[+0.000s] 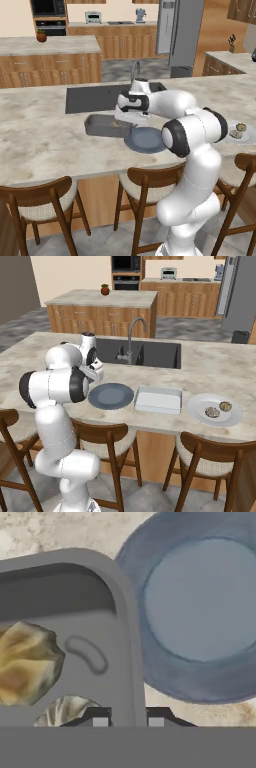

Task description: Place two dumplings into each of the tupperware containers and then place the containers in the fridge.

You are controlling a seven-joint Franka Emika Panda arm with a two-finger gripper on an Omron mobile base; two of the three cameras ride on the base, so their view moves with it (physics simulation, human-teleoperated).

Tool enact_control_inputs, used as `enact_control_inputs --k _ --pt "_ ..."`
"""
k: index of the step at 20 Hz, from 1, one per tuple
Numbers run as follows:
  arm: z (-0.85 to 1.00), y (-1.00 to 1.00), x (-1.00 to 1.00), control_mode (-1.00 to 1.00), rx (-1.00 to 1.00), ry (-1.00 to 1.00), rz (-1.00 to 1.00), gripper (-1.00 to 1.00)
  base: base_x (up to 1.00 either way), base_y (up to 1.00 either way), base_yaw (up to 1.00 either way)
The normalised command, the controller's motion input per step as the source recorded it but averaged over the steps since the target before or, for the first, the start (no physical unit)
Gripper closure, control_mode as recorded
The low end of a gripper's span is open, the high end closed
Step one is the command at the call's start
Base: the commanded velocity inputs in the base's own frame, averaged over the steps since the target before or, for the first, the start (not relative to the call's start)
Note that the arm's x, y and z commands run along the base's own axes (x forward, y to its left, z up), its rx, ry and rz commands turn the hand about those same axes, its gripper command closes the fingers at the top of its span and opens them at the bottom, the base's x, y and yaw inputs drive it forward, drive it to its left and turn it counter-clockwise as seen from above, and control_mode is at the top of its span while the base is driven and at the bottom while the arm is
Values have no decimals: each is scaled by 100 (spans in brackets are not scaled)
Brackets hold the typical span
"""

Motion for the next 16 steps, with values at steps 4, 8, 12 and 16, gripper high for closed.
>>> enact_control_inputs --k 4,8,12,16 --pt "34 -11 -51 -100 1 14 -56 100 0 0 0" --pt "27 -1 -51 -100 -1 11 -48 100 0 0 0" --pt "9 16 -52 -100 -4 0 -45 100 0 0 0" --pt "4 19 -74 -100 -5 1 -45 100 0 0 0"
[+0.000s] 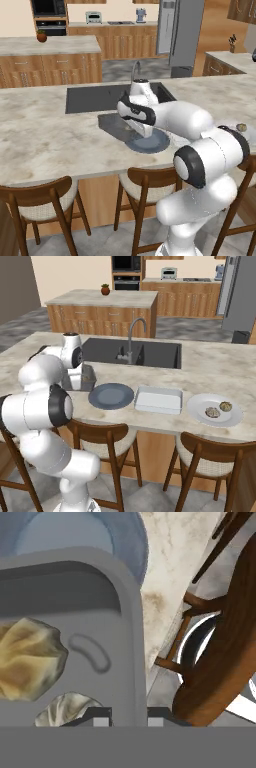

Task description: Place two dumplings into each of the tupperware containers and then place the containers in the fridge.

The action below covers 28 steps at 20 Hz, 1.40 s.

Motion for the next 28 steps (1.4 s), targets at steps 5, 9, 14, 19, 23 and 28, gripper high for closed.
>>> enact_control_inputs --k 5,9,14,19,23,28 --pt "33 -8 -74 -100 0 2 -43 100 0 0 0" --pt "21 -2 -59 -100 0 0 -46 100 0 0 0" --pt "49 -24 -38 -100 -1 5 -21 100 0 0 0" --pt "65 -7 -42 -100 -3 6 -4 100 0 0 0" --pt "61 -19 -72 -100 -2 1 1 100 0 0 0" --pt "23 -47 -46 -100 -5 -16 1 100 0 0 0"
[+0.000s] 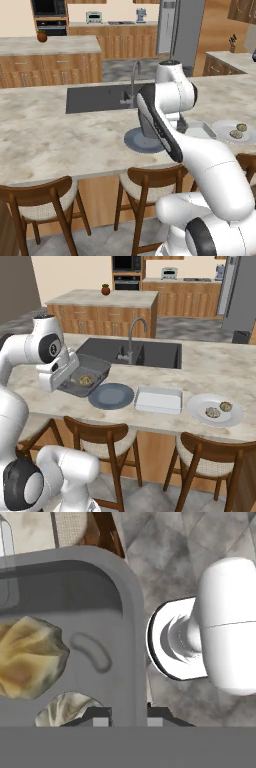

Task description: Place two dumplings into each of the tupperware containers and then place the containers in the fridge.

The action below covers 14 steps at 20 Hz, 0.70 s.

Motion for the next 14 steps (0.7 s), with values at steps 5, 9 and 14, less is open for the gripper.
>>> enact_control_inputs --k 5,9,14 --pt "4 -59 -19 -100 -6 -5 11 100 0 0 0" --pt "-1 -58 -11 -100 -1 1 4 100 0 0 0" --pt "-30 -37 -25 -100 -3 2 3 100 0 0 0"
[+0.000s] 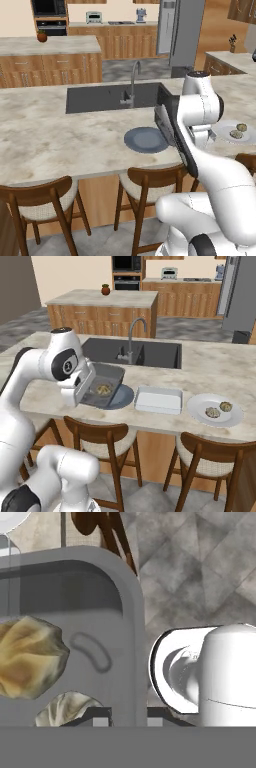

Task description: Place two dumplings into each of the tupperware containers and then place the containers in the fridge.

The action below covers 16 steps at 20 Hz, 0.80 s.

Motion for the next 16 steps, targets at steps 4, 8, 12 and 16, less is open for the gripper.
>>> enact_control_inputs --k 4,8,12,16 --pt "-1 9 -71 -100 -5 0 8 100 0 0 0" --pt "0 -1 1 -100 0 5 0 100 0 0 0" --pt "0 -2 7 -100 0 0 4 100 0 0 0" --pt "0 0 2 100 0 1 0 100 0 0 0"
